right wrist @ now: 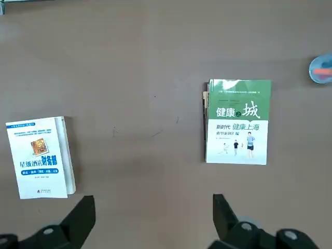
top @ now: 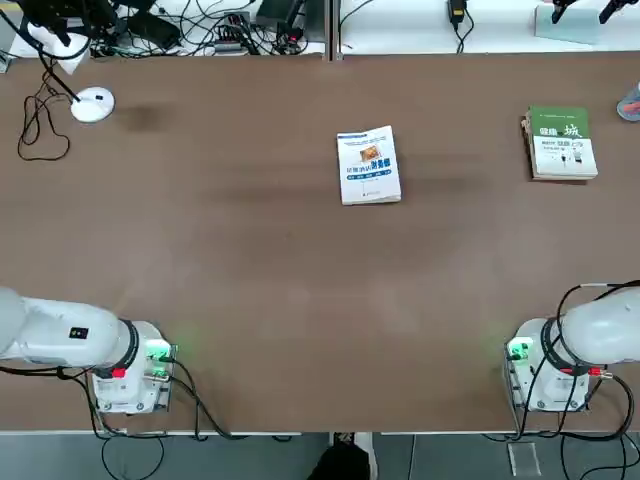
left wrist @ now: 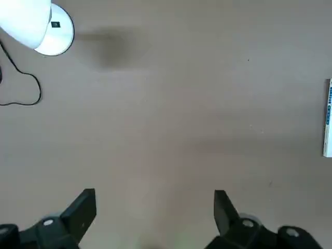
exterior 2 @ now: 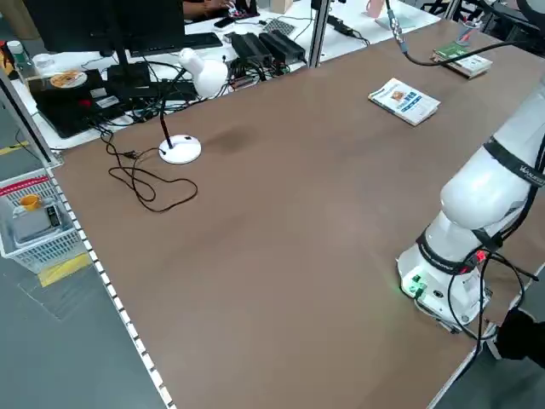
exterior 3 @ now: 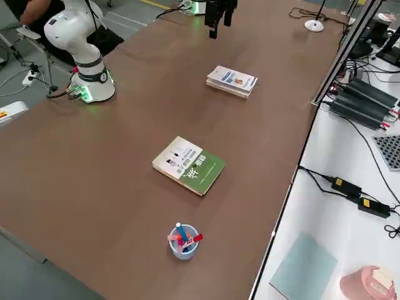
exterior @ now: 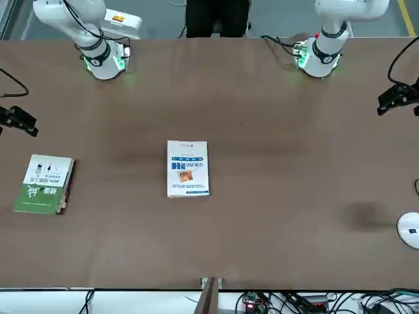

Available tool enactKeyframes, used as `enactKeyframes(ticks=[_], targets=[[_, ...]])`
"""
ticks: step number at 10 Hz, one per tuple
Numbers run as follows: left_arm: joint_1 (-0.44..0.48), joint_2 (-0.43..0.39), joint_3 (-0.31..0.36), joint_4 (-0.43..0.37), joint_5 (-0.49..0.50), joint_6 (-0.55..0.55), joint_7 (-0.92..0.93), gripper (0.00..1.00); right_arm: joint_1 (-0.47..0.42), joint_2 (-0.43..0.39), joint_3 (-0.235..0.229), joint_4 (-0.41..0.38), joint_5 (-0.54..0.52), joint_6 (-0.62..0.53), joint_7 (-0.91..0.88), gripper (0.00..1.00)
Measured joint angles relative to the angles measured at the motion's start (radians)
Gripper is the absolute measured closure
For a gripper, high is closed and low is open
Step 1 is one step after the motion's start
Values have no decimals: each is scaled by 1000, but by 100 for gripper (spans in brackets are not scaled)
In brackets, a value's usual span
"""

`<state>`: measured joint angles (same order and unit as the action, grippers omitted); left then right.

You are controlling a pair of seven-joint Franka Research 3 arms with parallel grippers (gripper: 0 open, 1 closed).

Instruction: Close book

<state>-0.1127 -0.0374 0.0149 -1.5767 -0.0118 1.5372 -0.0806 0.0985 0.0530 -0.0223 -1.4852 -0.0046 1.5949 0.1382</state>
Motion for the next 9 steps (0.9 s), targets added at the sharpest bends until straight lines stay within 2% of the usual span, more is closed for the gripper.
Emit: enactKeyframes(ticks=[9], targets=[[4, 11, -8, 5, 0, 0, -1, 0, 0, 0, 1, 0, 0, 0, 1, 0]])
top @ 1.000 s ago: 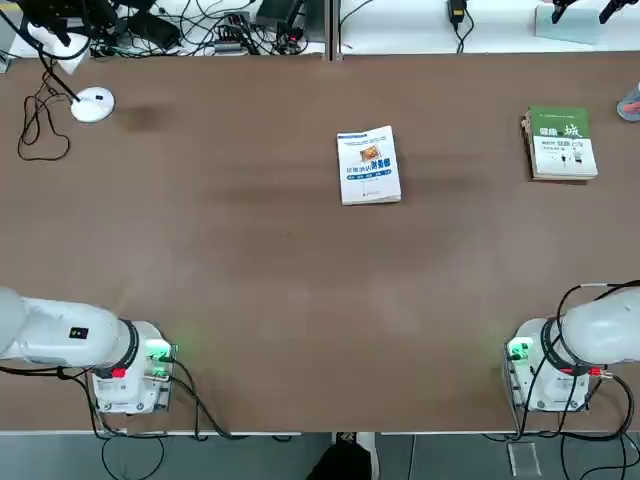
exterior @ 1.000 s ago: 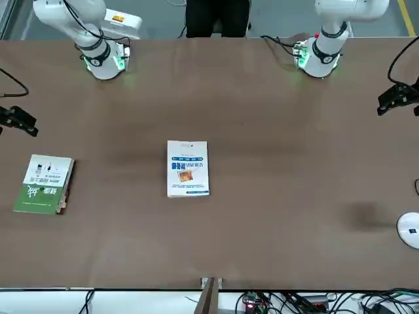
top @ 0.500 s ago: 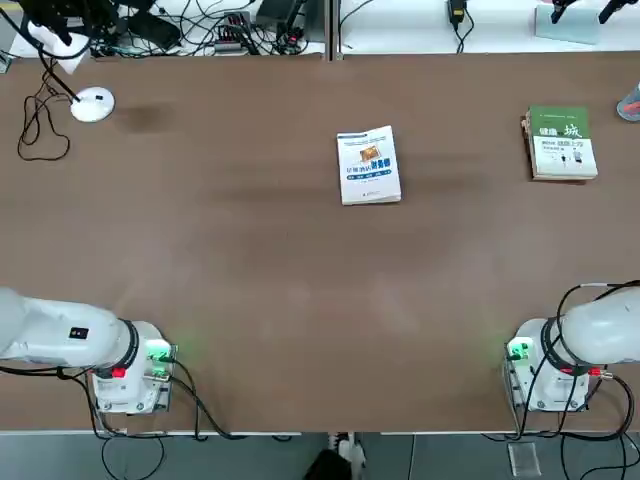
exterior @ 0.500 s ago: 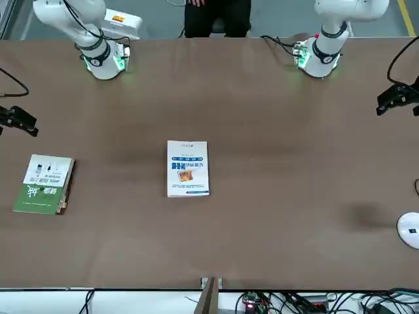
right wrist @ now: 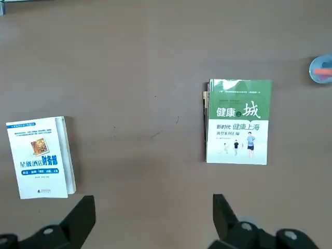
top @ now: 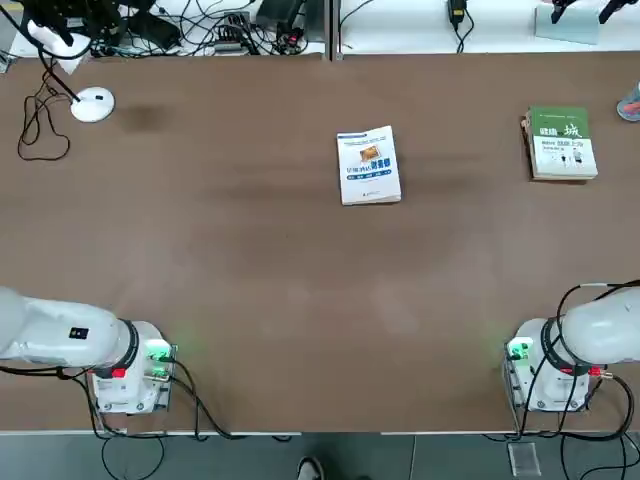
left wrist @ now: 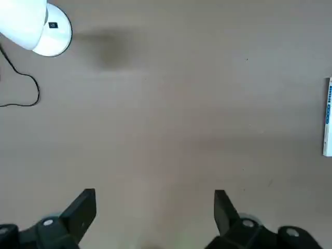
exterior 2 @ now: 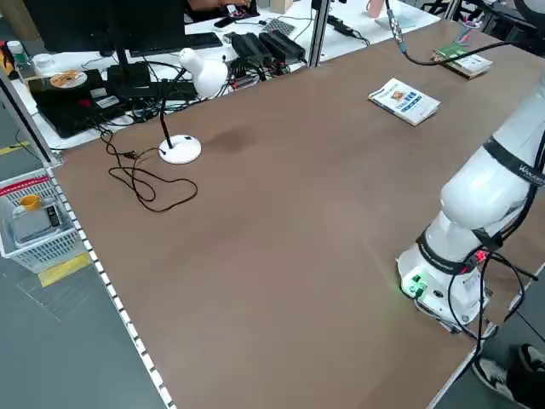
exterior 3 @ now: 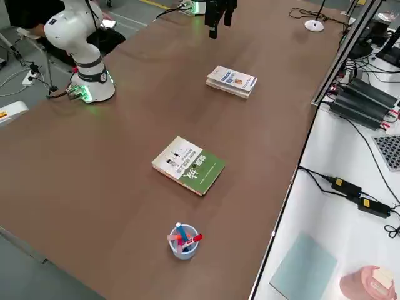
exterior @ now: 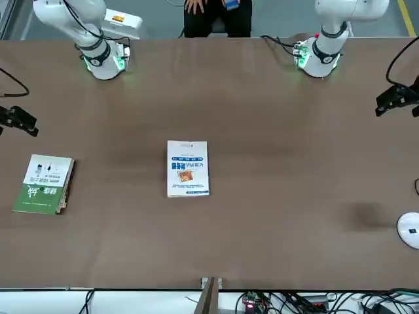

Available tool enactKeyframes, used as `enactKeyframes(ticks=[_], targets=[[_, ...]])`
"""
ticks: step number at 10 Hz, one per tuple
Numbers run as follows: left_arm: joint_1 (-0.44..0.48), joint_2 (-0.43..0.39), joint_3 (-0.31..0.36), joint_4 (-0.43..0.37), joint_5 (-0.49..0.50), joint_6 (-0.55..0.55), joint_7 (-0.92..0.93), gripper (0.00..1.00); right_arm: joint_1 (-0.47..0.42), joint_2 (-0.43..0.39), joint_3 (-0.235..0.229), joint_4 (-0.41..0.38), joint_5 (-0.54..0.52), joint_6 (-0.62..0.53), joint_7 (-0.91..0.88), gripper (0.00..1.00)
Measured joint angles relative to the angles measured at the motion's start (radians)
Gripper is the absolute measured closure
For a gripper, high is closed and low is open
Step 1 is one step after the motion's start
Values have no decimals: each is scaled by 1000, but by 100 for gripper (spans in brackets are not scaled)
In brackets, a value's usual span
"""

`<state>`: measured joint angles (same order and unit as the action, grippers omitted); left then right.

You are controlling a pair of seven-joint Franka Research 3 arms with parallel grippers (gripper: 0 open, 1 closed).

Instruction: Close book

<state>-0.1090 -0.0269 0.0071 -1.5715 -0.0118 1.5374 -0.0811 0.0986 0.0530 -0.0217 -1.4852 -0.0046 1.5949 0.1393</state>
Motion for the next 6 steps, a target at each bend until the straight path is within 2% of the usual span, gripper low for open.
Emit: enactKeyframes(ticks=[1, 4, 6], targets=[[25, 2, -22, 0, 0, 0, 0, 0, 0, 0, 0, 0, 0, 0, 0, 0], [150, 9, -149, 1, 0, 0, 0, 0, 0, 0, 0, 0, 0, 0, 0, 0], [161, 11, -166, 1, 0, 0, 0, 0, 0, 0, 0, 0, -1, 0, 1, 0]])
